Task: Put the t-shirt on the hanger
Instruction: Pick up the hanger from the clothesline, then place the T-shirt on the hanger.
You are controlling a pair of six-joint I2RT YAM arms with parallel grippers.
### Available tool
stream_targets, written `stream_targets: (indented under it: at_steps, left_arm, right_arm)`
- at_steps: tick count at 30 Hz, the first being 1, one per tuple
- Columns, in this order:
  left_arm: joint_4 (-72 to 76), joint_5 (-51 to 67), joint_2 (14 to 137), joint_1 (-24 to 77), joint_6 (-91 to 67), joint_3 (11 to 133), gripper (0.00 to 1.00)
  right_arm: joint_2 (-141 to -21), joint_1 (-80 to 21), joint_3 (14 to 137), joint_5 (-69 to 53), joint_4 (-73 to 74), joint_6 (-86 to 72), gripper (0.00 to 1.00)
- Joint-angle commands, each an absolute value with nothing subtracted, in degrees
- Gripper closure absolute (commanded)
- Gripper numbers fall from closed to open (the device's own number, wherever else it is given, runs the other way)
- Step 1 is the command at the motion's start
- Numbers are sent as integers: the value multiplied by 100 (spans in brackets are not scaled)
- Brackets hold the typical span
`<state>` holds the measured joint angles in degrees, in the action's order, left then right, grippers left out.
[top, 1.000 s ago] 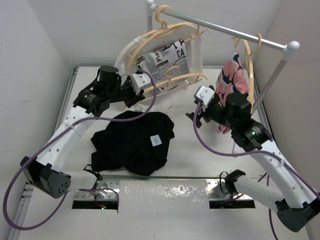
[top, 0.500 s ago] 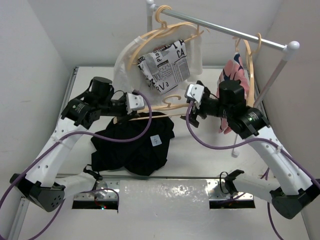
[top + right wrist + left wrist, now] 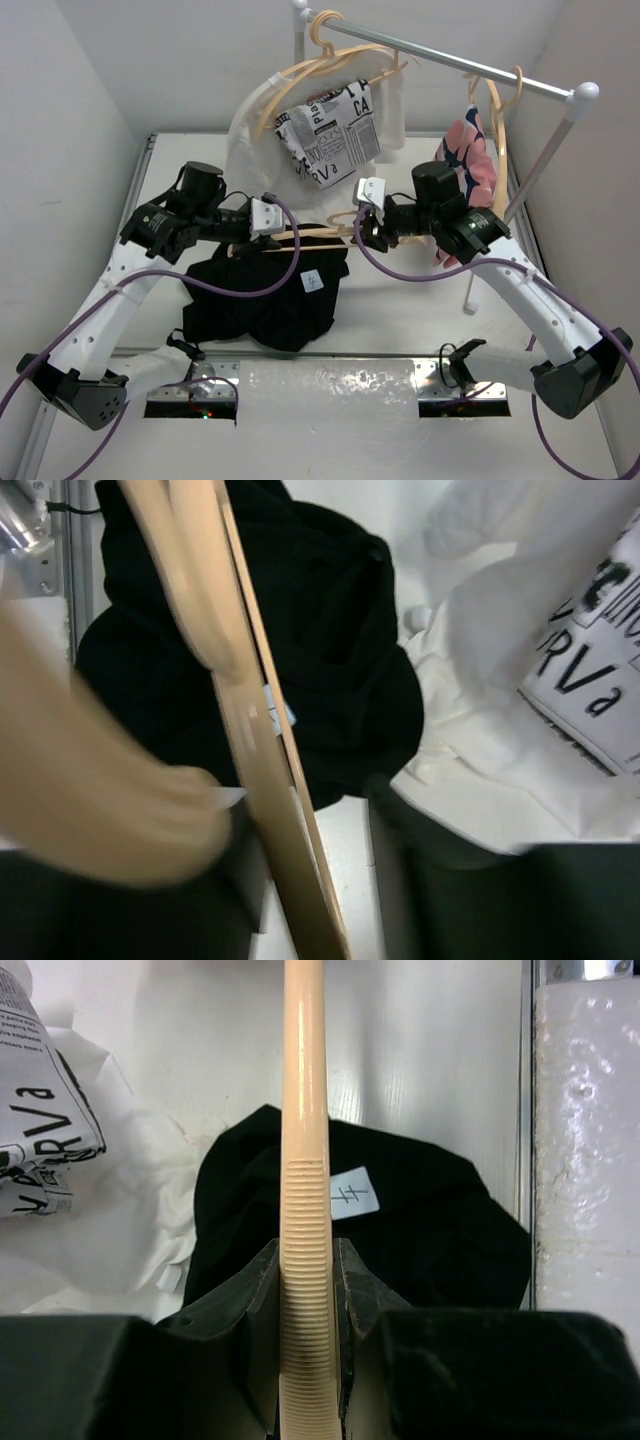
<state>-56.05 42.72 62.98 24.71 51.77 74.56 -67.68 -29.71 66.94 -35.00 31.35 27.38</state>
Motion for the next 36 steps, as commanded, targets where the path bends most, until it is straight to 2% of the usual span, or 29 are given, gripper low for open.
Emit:
stream_targets:
  at_steps: [1, 3, 5, 6, 9, 11, 14, 15, 16, 17, 19, 24, 26, 27, 30, 31, 32, 34, 35, 36]
  left_arm:
    - [-5117, 4869, 6170, 2496, 4931, 7383, 100]
    - [-4967, 4887, 6170, 2505, 4730, 7234, 100]
    - [-4712, 4826, 6179, 2505, 4606, 7068, 100]
    - [-4650, 4773, 6196, 2505, 4527, 7023, 100]
    - [-4500, 4431, 6240, 2505, 4500, 6952, 100]
    - [-4369, 4141, 6258, 2505, 4483, 6943, 88]
    - [-4149, 3929, 6293, 2505, 4307, 6952, 55]
    - [-4105, 3911, 6328, 2505, 4220, 6961, 40]
    - [-4052, 3876, 6346, 2505, 4201, 6970, 34]
    - [-4017, 3850, 6363, 2505, 4097, 6987, 24]
    - [-3912, 3701, 6390, 2496, 3991, 6987, 14]
    - [-3543, 3200, 6372, 2356, 3229, 6961, 8]
    - [-3244, 3278, 6328, 1963, 2876, 6978, 7]
    - [-3017, 3357, 6267, 1760, 2543, 6979, 0]
    - [-2629, 3332, 6214, 1012, 1864, 6917, 0]
    - [-2654, 2896, 6240, 906, 1820, 6847, 0]
    - [-2680, 2596, 6266, 905, 1837, 6768, 4]
    - [-2829, 2252, 6354, 914, 1977, 6436, 17]
    - [-2882, 2224, 6450, 923, 2108, 6294, 32]
    - [-2883, 2154, 6529, 932, 2118, 6171, 44]
  right_arm:
    - [-6680, -2944, 6382, -3858, 2839, 2479, 66]
    - [-6653, -2944, 6154, -3972, 2760, 2391, 80]
    - [-6592, -2944, 5969, -4025, 2489, 2172, 89]
    - [-6574, -2944, 5829, -4025, 2392, 2084, 100]
    - [-6522, -2944, 5704, -4025, 2154, 1767, 100]
    - [-6504, -2953, 5687, -4087, 2109, 1618, 100]
    - [-6399, -2944, 5564, -3912, 1952, 1337, 100]
    - [-6372, -2944, 5433, -3746, 1916, 1266, 100]
    - [-6337, -2944, 5362, -3683, 1829, 1144, 100]
    - [-6293, -2944, 5222, -3613, 1802, 1090, 100]
    - [-6249, -2944, 5063, -3359, 1741, 968, 100]
    - [-6275, -2944, 4746, -2822, 1538, 748, 100]
    - [-6310, -2944, 4729, -2559, 1468, 616, 100]
    - [-6345, -2936, 4720, -2427, 1450, 580, 100]
    - [-6416, -2944, 4799, -1961, 1520, 466, 100]
    - [-6468, -2944, 4825, -1864, 1599, 475, 100]
    - [-6477, -2944, 4860, -1776, 1643, 475, 100]
    - [-6443, -2944, 4869, -1653, 1722, 501, 100]
    - [-6416, -2944, 4860, -1513, 1731, 501, 100]
    - [-6390, -2944, 4852, -1425, 1740, 492, 100]
